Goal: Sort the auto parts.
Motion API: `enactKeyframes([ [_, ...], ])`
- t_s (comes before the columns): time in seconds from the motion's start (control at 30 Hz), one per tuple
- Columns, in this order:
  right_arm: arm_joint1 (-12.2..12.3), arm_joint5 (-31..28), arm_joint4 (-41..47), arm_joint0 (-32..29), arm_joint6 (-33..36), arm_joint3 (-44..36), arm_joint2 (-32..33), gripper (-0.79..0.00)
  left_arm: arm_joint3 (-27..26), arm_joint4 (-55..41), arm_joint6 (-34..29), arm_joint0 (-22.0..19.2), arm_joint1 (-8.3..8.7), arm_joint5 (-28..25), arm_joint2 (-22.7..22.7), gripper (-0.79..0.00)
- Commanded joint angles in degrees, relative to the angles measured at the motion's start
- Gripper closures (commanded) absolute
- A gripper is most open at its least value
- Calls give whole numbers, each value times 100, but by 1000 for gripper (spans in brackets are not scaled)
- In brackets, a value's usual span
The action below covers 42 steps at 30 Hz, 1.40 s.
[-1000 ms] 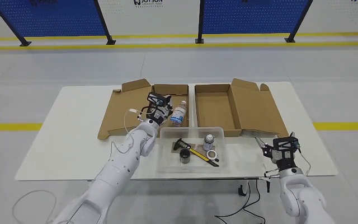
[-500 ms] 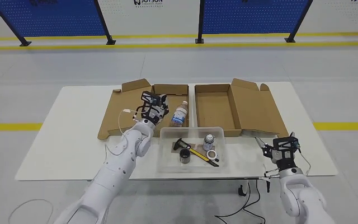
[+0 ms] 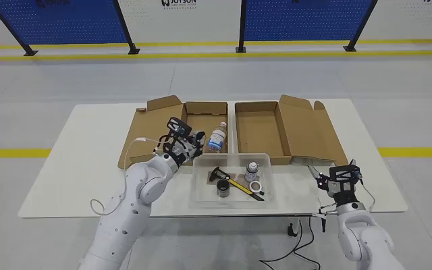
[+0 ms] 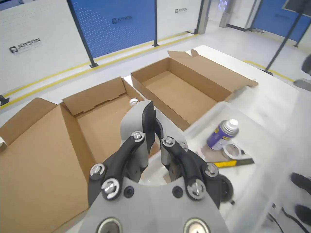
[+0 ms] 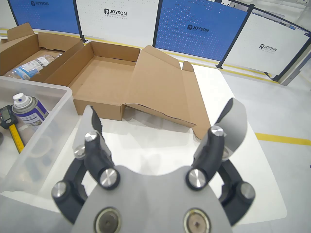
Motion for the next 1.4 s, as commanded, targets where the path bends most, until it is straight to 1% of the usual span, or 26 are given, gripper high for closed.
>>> enactKeyframes([
  [0.0, 0, 0, 0, 0, 0, 0, 0, -785, -274, -263, -455, 132, 36, -264, -78, 0],
  [0.1, 0, 0, 0, 0, 0, 0, 0, -785, -569, -552, -893, 270, 73, -509, -108, 0],
  [0.3, 0, 0, 0, 0, 0, 0, 0, -785, -932, -949, -1241, 497, 105, -651, -17, 0],
  [0.6, 0, 0, 0, 0, 0, 0, 0, -785, -1101, -1241, -1557, 681, 162, -782, 52, 0],
  [0.73, 0, 0, 0, 0, 0, 0, 0, -785, -1093, -1422, -1737, 762, 182, -771, 123, 0],
  [0.8, 0, 0, 0, 0, 0, 0, 0, -785, -1034, -1551, -1948, 812, 189, -638, 183, 0],
  [0.87, 0, 0, 0, 0, 0, 0, 0, -785, -992, -1481, -2159, 831, 194, -419, 262, 0],
  [0.97, 0, 0, 0, 0, 0, 0, 0, -785, -941, -1392, -2453, 795, 175, 118, 439, 0],
  [1.03, 0, 0, 0, 0, 0, 0, 0, -785, -880, -1317, -2486, 718, 152, 427, 562, 0],
  [1.13, 0, 0, 0, 0, 0, 0, 0, -785, -743, -1219, -2458, 550, 113, 743, 736, 0],
  [1.23, 0, 0, 0, 0, 0, 0, 0, -785, -549, -1092, -2419, 367, 84, 913, 873, 0],
  [1.37, 0, 0, 0, 0, 0, 0, 0, -785, -305, -969, -2478, 149, 57, 993, 1018, 0],
])
